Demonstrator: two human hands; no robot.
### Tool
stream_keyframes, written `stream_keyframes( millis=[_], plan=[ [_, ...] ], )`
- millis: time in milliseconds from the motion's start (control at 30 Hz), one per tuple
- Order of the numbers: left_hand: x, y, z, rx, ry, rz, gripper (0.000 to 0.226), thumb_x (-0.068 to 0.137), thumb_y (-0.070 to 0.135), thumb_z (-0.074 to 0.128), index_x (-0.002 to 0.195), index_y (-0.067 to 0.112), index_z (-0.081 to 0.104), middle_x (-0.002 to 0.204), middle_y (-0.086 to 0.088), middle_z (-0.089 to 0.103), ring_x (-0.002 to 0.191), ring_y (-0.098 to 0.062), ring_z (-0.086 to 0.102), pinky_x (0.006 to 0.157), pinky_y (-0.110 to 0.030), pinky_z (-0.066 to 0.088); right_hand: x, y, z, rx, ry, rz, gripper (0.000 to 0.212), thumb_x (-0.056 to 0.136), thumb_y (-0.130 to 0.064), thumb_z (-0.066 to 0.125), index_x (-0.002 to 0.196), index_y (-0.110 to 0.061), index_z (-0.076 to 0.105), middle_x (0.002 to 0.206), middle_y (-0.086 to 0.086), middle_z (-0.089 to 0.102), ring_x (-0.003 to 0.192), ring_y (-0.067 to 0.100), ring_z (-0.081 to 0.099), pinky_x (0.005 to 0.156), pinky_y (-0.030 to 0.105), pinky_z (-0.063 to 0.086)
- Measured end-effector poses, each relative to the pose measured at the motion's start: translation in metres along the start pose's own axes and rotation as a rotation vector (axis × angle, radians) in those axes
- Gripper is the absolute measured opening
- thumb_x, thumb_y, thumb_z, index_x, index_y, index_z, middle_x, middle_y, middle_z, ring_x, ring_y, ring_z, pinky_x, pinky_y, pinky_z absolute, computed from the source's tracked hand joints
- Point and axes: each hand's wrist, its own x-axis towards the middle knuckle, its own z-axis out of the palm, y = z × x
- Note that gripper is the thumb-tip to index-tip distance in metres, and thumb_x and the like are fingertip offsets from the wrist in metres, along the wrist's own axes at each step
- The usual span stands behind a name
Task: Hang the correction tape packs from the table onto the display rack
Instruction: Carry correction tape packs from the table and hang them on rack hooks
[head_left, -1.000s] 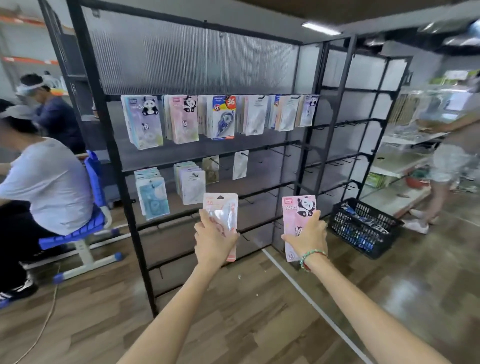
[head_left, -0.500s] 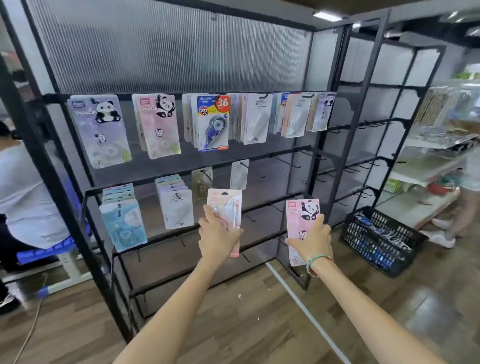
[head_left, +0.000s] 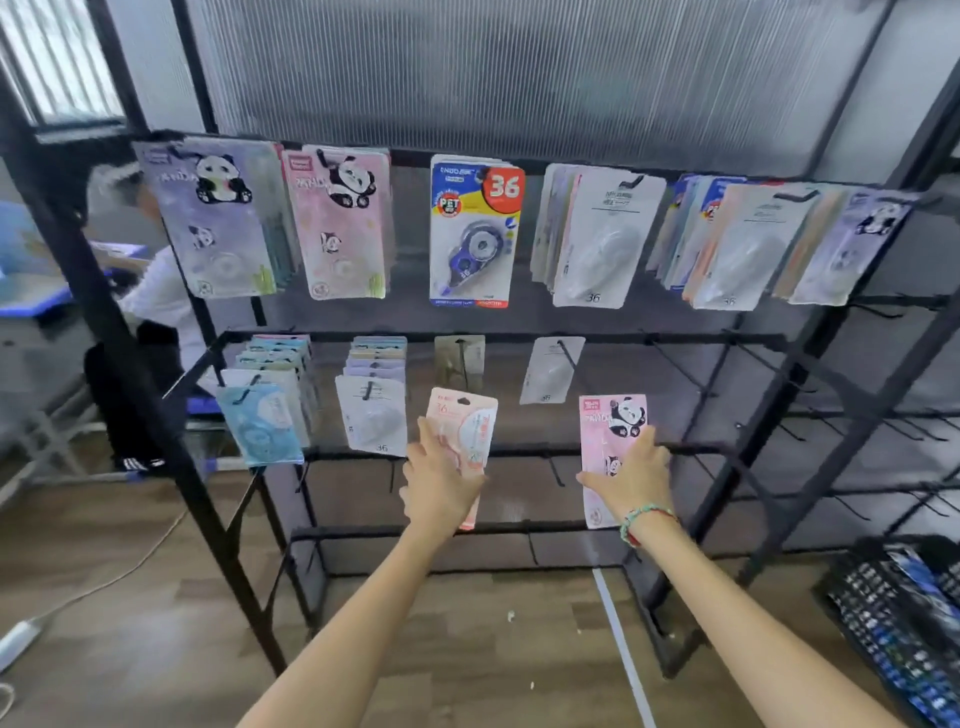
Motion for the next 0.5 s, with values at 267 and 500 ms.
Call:
stream_keyframes(
  millis=[267, 500],
  plan=[
    [0.014, 0.005, 0.018, 0.071, 0.049, -0.076, 0.099, 0.070, 0.034, 0.077, 0.145, 0.016, 0.016, 0.131, -0.015, 0.041, 0.118, -0.039, 0.046, 0.095, -0.057, 0.042, 0.041, 0.003, 0.011, -0.010, -0.086, -0.064, 0.104, 0.064, -0.032, 0.086, 0.139, -0.004, 0.021, 0.127, 0.021, 0.039, 0.113, 0.041, 0.047, 0.092, 0.050, 0.046],
    [0.019, 0.004, 0.025, 0.132, 0.050, -0.057, 0.110, 0.072, 0.036, 0.078, 0.150, 0.017, 0.004, 0.137, -0.015, 0.034, 0.121, -0.038, 0.043, 0.097, -0.055, 0.042, 0.050, 0.014, 0.021, -0.003, -0.152, -0.074, 0.103, 0.064, -0.032, 0.085, 0.139, -0.006, 0.020, 0.128, 0.019, 0.037, 0.115, 0.037, 0.045, 0.089, 0.049, 0.046]
  ],
)
